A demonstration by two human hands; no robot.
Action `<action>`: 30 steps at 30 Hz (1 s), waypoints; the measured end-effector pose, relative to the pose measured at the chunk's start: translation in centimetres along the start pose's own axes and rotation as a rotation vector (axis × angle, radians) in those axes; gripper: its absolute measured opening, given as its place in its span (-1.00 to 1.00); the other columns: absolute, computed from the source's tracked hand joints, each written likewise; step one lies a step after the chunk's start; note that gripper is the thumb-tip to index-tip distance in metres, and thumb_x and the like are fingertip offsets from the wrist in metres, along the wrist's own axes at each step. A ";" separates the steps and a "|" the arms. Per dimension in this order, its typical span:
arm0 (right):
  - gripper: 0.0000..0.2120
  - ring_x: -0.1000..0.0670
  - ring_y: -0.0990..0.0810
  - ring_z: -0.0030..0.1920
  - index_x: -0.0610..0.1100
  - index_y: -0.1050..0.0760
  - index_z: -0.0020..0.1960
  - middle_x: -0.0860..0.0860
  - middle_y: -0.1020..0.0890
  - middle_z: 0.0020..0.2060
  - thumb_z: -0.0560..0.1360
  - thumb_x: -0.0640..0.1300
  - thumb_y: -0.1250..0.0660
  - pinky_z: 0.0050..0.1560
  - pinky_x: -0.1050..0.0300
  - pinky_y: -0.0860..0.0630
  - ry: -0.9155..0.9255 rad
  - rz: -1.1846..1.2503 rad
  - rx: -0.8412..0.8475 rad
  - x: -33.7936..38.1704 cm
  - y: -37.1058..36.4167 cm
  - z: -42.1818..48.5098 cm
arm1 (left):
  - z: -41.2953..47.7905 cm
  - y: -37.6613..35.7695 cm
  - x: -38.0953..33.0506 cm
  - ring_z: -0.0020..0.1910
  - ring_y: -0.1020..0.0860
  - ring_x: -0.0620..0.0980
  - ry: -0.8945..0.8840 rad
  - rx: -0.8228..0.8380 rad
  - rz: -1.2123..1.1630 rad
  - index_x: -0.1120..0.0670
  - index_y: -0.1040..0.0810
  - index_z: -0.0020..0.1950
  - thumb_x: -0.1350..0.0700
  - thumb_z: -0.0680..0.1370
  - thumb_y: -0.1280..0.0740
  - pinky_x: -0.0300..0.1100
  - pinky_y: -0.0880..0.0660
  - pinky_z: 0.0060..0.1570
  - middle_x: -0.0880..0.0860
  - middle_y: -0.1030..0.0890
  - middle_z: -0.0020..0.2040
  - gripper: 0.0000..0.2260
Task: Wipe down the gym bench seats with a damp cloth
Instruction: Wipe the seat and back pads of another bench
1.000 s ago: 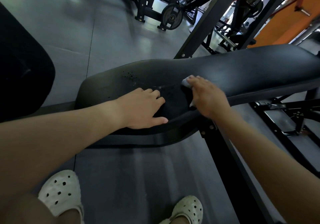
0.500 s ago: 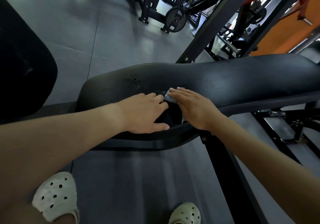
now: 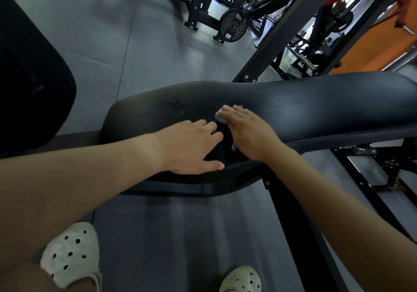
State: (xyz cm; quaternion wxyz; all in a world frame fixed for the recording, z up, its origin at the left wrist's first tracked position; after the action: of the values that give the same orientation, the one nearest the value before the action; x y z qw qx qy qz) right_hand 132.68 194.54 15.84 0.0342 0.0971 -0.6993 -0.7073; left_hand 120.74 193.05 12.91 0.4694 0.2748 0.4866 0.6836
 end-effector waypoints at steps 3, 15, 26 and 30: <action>-0.49 0.00 -0.11 0.62 -0.03 -0.21 0.62 0.03 -0.22 0.61 0.68 -0.14 -0.17 0.62 -0.01 -0.07 0.084 -0.018 0.045 0.5 -0.8 -2.3 | -0.1 0.1 -0.1 0.21 -0.48 0.02 -0.010 -0.026 0.008 0.03 -0.37 0.47 -0.42 0.60 -0.05 -0.05 -0.50 0.19 0.05 -0.46 0.34 -0.34; -0.50 -0.17 -0.28 0.53 -0.09 -0.35 0.51 -0.09 -0.36 0.53 0.58 -0.23 -0.23 0.55 -0.06 -0.17 -0.338 -0.047 -0.117 -7.1 2.3 -0.9 | 0.3 0.6 -1.3 0.16 -0.52 0.08 0.016 -0.037 0.152 0.07 -0.41 0.41 -0.44 0.60 0.00 -0.02 -0.51 0.13 0.10 -0.50 0.27 -0.31; -0.56 -0.07 -0.34 0.53 -0.09 -0.42 0.50 -0.03 -0.44 0.50 0.64 -0.25 -0.19 0.57 -0.04 -0.22 -0.128 -0.066 -0.235 -5.0 2.5 -7.1 | 0.3 0.7 -2.1 0.19 -0.50 0.08 0.045 -0.083 0.166 0.08 -0.43 0.31 -0.43 0.60 0.02 -0.03 -0.48 0.12 0.11 -0.47 0.28 -0.35; -0.60 -0.11 -0.39 0.48 -0.12 -0.48 0.44 -0.06 -0.48 0.46 0.63 -0.22 -0.14 0.53 -0.03 -0.24 -0.417 -0.058 -0.370 -10.7 4.8 -7.4 | 0.2 0.8 -2.2 0.18 -0.51 0.09 0.044 -0.072 0.164 0.09 -0.42 0.33 -0.41 0.62 0.01 -0.04 -0.48 0.12 0.11 -0.47 0.29 -0.37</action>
State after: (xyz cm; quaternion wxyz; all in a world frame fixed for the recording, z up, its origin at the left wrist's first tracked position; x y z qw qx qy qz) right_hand 144.13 189.12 21.56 -0.1137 -0.0387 -0.5473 -0.8283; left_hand 121.48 191.09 13.84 0.4106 0.2816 0.4477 0.7427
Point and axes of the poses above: each hand's wrist, its own z-axis towards the middle knuckle, its own y-axis out of the back of the hand, x = y × z, the point moved 8 cm from there along z, towards the middle knuckle
